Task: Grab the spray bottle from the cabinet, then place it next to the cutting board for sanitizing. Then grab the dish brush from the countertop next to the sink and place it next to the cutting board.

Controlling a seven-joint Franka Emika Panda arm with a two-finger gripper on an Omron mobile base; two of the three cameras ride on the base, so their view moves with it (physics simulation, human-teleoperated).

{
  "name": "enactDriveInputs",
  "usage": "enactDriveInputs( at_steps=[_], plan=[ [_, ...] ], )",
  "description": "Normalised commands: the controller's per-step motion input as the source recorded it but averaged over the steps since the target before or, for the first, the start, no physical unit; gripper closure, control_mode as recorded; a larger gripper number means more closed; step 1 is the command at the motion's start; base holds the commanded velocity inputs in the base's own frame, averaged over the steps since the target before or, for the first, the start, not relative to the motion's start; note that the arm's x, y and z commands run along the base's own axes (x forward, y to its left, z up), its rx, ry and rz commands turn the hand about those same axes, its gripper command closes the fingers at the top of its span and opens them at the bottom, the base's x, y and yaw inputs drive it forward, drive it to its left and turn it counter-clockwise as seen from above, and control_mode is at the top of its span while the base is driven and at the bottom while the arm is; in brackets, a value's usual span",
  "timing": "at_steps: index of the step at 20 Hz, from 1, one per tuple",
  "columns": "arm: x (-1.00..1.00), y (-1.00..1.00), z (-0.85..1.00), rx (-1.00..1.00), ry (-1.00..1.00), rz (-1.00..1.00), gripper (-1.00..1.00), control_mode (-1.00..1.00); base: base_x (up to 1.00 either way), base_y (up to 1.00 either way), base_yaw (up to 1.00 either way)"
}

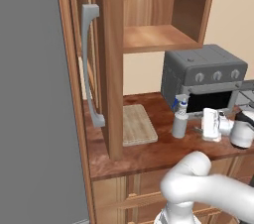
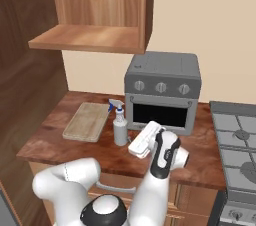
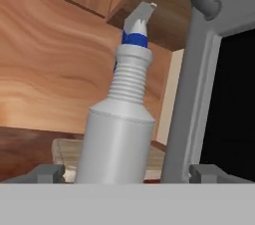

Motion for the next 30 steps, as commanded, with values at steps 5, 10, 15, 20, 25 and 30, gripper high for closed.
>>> enactDriveInputs(
  at_steps=[5, 10, 15, 20, 25, 30],
  plan=[
    [-0.93, -0.01, 0.71, 0.00, 0.06, -0.18, -1.00, -1.00, 0.00, 0.00, 0.00],
    [-0.62, -0.05, 0.94, -0.06, 0.28, -0.13, -1.00, -1.00, 0.00, 0.00, 0.00],
    [-0.45, 0.00, 0.96, -0.12, 0.51, -0.19, -1.00, -1.00, 0.00, 0.00, 0.00],
    [-0.36, 0.00, 0.67, -0.12, 0.63, -0.25, -1.00, -1.00, 0.00, 0.00, 0.00],
    [-0.82, 0.14, 0.23, -0.11, 0.49, -0.26, -1.00, -1.00, 0.00, 0.00, 0.00],
    [-0.51, 0.63, 0.06, -0.21, 0.32, -0.14, -1.00, -1.00, 0.00, 0.00, 0.00]
  ],
)
